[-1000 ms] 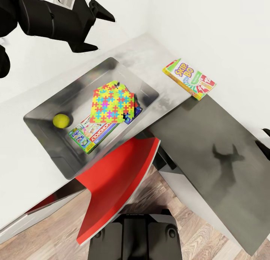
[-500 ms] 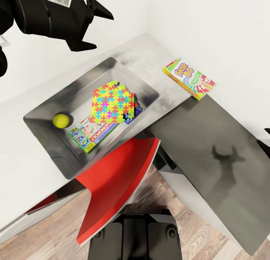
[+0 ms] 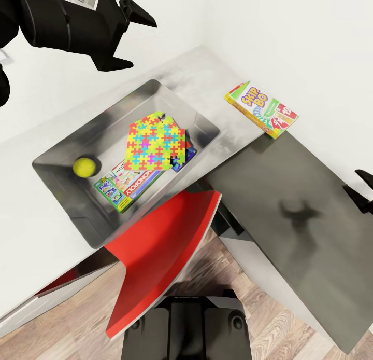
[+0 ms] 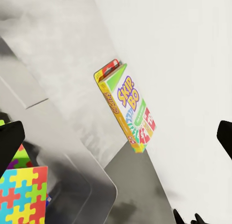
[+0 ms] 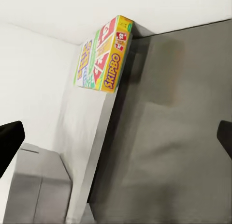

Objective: Put all the toys in the child's room - the three board games (two on the bed and one on the table), the two jigsaw puzzles on the table, and the tennis ball on the table - inside the toy box on the table in the child's room.

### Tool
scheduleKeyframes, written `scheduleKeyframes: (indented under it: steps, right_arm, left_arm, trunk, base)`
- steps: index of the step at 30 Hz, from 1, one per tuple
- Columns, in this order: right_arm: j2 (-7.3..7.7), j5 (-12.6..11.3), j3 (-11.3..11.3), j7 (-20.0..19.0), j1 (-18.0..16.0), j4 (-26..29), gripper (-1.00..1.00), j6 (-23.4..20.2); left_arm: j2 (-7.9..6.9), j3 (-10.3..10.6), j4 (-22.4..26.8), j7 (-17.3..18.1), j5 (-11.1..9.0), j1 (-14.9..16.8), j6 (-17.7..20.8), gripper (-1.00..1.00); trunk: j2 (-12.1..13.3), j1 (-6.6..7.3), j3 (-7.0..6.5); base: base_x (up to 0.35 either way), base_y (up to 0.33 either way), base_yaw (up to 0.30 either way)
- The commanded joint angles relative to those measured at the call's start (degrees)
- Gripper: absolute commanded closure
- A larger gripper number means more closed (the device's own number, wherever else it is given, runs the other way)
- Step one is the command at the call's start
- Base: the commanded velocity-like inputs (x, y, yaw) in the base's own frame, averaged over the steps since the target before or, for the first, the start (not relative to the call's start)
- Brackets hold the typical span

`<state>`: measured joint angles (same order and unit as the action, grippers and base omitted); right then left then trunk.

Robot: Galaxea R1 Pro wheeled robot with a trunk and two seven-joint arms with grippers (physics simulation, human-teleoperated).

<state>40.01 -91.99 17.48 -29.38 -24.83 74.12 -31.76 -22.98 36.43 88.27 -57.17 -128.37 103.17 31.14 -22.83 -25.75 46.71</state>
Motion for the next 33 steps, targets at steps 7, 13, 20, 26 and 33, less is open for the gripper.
scheduleKeyframes:
  steps: [7,13,20,26,33]
  right_arm:
    - [-1.24,-0.4,-2.5,0.0,0.0,1.8,-1.0,-0.3]
    - [-1.83,-0.5,-3.8,0.0,-0.1,2.6,-1.0,0.2]
    - [-2.38,-0.5,-4.4,0.0,-0.4,2.9,-1.0,1.1]
    - [-4.26,-0.5,-4.7,0.2,-2.4,3.0,-1.0,2.2]
    - [-6.26,-0.4,-5.0,0.3,-5.5,2.6,-1.0,2.6]
  left_arm:
    - [-0.04,0.0,0.0,-0.3,-0.3,0.1,0.0,-1.0]
    - [-0.04,0.0,0.0,-0.3,-0.3,0.1,0.0,-1.0]
    - [-0.04,0.0,0.1,-0.3,-0.3,0.1,0.0,-1.0]
    - [-0.04,0.0,0.0,-0.3,-0.3,0.1,0.0,-1.0]
    - [-0.04,0.0,0.0,-0.3,-0.3,0.1,0.0,-1.0]
  trunk:
    - [-0.1,-0.03,0.07]
    - [-0.1,-0.03,0.07]
    - [-0.1,-0.03,0.07]
    - [-0.1,-0.03,0.07]
    - [-0.1,-0.03,0.07]
  base:
    - [0.0,0.0,0.0]
    - [0.0,0.0,0.0]
    - [0.0,0.0,0.0]
    - [0.0,0.0,0.0]
    - [0.0,0.0,0.0]
